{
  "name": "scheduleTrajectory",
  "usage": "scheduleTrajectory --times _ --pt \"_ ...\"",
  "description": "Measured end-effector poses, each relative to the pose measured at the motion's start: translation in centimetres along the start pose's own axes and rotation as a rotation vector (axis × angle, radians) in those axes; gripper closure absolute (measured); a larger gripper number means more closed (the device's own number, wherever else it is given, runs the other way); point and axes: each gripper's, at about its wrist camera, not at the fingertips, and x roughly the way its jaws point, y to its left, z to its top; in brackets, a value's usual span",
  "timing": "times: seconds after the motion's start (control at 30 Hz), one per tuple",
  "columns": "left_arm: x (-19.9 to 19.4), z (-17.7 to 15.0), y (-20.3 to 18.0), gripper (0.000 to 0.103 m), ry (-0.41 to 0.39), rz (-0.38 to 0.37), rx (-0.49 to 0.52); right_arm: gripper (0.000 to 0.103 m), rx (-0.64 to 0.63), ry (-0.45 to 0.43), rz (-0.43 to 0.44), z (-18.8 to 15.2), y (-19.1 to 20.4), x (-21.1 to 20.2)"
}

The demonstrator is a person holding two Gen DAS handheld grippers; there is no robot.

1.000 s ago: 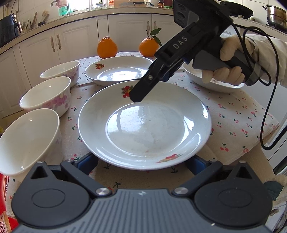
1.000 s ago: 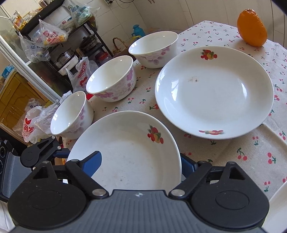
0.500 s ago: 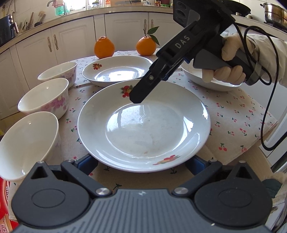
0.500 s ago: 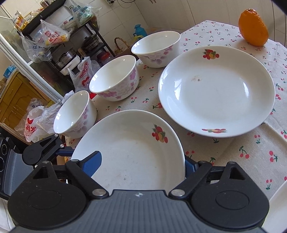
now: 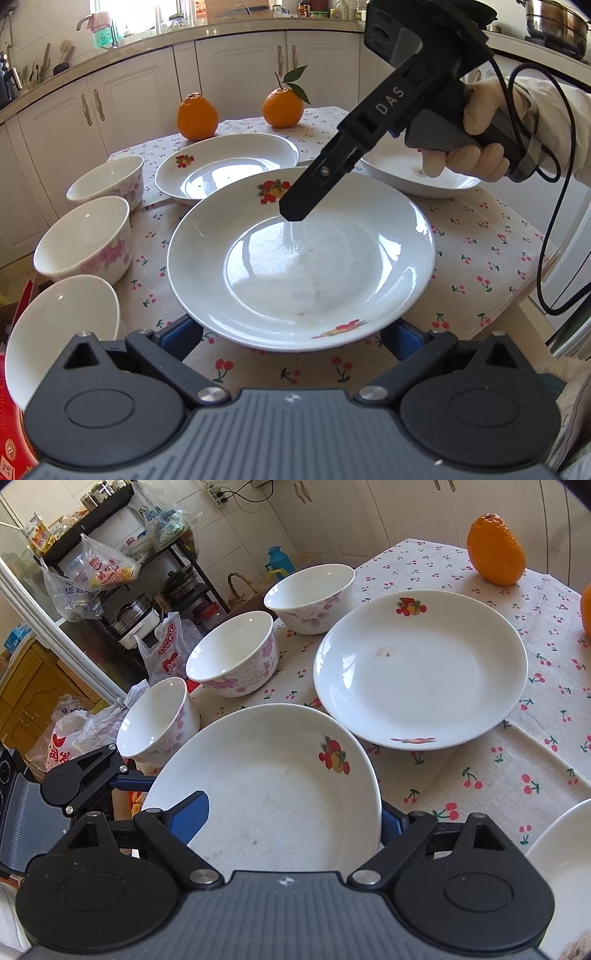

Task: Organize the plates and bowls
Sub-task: 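Lift the large plate with the right tool and carry it over the stained plate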

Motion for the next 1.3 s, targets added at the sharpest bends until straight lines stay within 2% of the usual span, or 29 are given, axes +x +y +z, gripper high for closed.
scheduleTrajectory --times 0.33,0.67,0.93,1.3 --pt "0.5 2.7 -1.4 0.002 -0.026 -0.046 0.071 0.008 0.021 -0.056 -0.070 -1.0 -1.1 -3.8" --pt "2.1 5.7 -3.5 0.002 -0.053 -0.128 0.150 0.008 0.065 -0.117 -0.164 -2.7 -2.7 -8.1" --pt "4.1 7.6 -5.6 0.002 -0.065 -0.189 0.232 0.008 0.130 -0.155 -0.230 -4.8 -4.8 -11.0" --pt "7.5 9.5 -7.8 0.002 -0.049 -0.252 0.276 0.008 0.203 -0.188 -0.274 -7.2 -8.2 -12.9"
